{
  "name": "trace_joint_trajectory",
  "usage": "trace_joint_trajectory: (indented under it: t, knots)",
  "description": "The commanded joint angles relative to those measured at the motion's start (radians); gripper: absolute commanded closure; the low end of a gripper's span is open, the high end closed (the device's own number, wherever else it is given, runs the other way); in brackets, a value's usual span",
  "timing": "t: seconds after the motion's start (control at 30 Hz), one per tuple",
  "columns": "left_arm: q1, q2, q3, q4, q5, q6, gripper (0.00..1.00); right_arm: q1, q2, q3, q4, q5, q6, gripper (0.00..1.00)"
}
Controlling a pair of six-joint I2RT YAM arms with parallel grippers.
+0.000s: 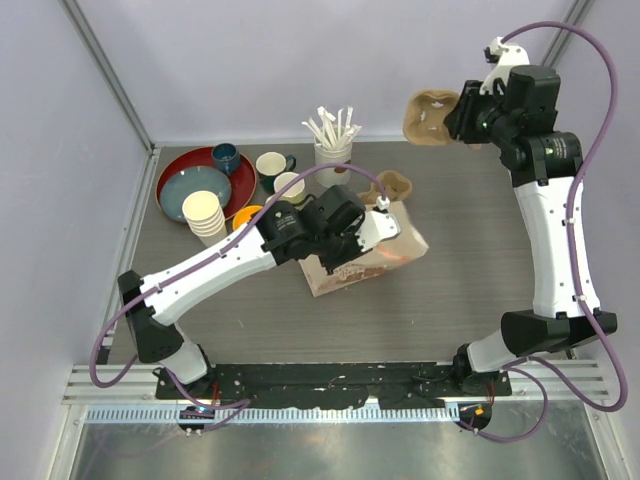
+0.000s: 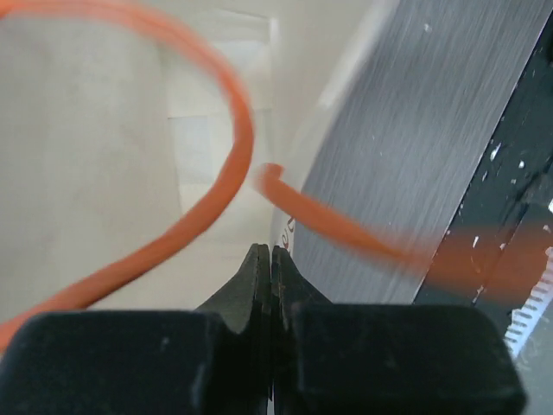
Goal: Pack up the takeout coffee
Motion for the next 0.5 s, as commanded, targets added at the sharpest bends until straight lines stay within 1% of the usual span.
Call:
trace_joint_trajectory:
  t: [0.0, 0.03, 0.17, 0.27, 0.4, 0.43, 0.47]
  knots:
    - [0.036, -0.054, -0.138, -0.004, 0.0, -0.089, 1.0, 0.084, -0.015, 0.05, -0.013, 0.076, -0.02, 0.85]
    - [0.043, -0.07, -0.147, -0.003, 0.065, -0.099, 1.0, 0.11, -0.012, 0.048, -0.016, 0.082, -0.02, 0.85]
    - [0.052, -0.07, -0.135, -0.006, 0.13, -0.164, 1.0, 0.159, 0.008, 0.059, -0.028, 0.102, -0.02, 0.85]
    - [0.071, -0.059, -0.081, -0.015, 0.196, -0.196, 1.0, 0.185, 0.028, 0.083, -0.045, 0.102, -0.025, 0.85]
    - [0.082, -0.054, 0.038, -0.053, 0.197, -0.175, 1.0, 0.194, 0.054, 0.14, -0.072, 0.102, -0.036, 0.85]
    - [0.082, -0.057, 0.041, -0.056, 0.198, -0.172, 1.0, 0.193, 0.056, 0.143, -0.074, 0.102, -0.036, 0.85]
    - [0.082, -0.067, 0.037, -0.063, 0.212, -0.172, 1.0, 0.194, 0.057, 0.143, -0.076, 0.134, -0.037, 0.85]
